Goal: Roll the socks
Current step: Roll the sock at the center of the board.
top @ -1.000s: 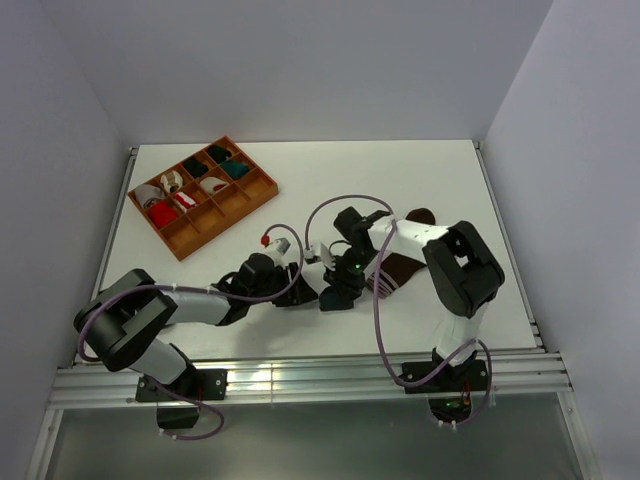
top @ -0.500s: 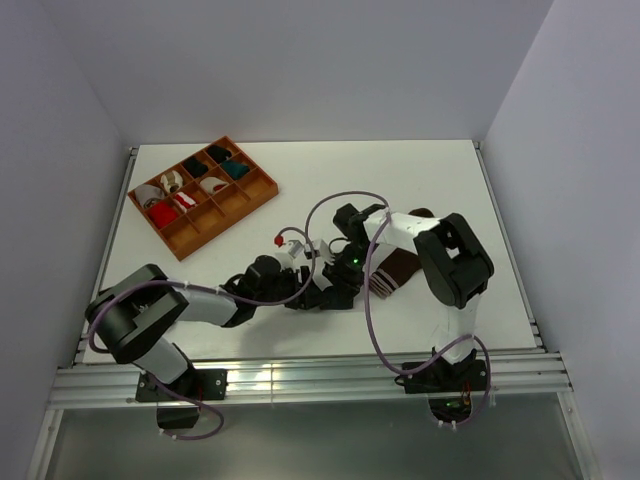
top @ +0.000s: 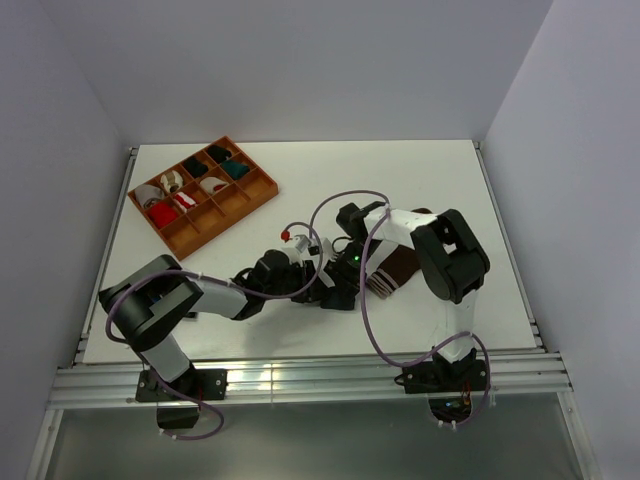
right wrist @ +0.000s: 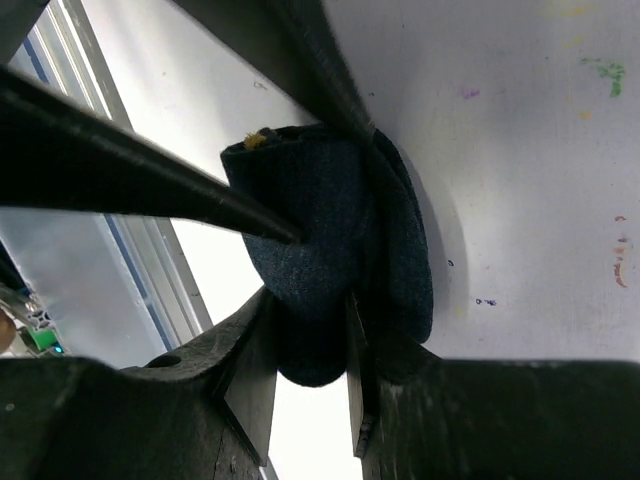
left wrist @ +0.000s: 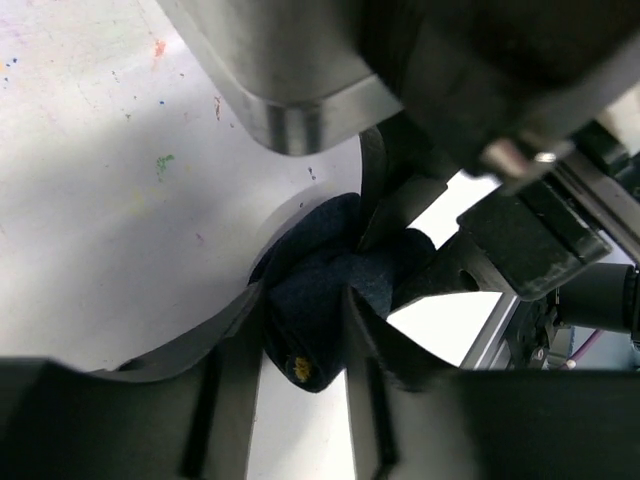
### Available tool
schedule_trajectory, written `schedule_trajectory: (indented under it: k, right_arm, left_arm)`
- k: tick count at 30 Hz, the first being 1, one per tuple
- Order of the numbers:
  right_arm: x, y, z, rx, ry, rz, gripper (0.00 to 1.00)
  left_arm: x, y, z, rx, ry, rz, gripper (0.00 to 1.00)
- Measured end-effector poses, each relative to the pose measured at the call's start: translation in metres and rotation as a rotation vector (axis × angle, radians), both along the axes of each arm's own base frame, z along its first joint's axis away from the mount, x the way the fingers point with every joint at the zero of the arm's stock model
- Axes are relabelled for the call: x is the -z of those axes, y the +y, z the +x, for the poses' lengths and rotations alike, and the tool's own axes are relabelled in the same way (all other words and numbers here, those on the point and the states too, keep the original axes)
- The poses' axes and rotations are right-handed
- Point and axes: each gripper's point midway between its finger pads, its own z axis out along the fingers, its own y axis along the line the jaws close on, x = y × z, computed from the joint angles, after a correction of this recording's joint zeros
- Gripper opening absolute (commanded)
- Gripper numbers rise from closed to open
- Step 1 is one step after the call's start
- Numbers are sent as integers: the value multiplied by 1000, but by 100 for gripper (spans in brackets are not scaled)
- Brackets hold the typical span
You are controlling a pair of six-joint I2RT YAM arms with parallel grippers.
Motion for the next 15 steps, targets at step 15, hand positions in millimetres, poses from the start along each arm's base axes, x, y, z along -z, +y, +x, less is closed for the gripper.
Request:
schedule_trajectory:
  k: [15]
  right_arm:
    - [1,-2,0,83,32,-58,50]
  left_arm:
    - [4,-5,5,-16,42,37,9]
